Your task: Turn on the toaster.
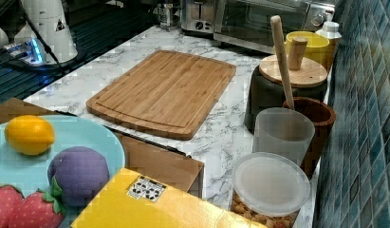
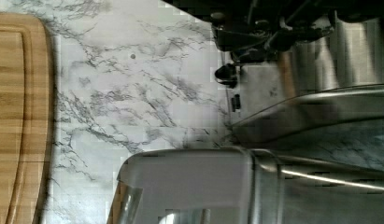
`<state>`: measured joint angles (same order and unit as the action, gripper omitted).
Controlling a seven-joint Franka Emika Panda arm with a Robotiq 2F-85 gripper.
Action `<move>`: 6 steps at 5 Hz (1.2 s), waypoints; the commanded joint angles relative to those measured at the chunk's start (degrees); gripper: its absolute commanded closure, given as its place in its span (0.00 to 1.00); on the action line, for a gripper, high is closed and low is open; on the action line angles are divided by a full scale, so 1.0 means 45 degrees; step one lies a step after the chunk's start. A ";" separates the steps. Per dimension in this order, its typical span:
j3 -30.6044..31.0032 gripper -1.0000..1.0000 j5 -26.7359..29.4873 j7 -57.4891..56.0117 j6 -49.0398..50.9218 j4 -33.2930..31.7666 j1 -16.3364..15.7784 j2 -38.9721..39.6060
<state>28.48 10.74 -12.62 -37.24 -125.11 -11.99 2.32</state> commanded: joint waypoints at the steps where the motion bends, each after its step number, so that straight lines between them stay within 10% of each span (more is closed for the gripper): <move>1: 0.0540 1.00 0.2222 -0.1066 -0.0823 -0.0691 -0.0099 -0.0272; 6: 0.0506 1.00 -0.2030 0.1806 -0.1419 -0.2087 -0.1006 0.2666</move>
<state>29.63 4.57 -10.66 -42.61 -127.24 -13.50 7.55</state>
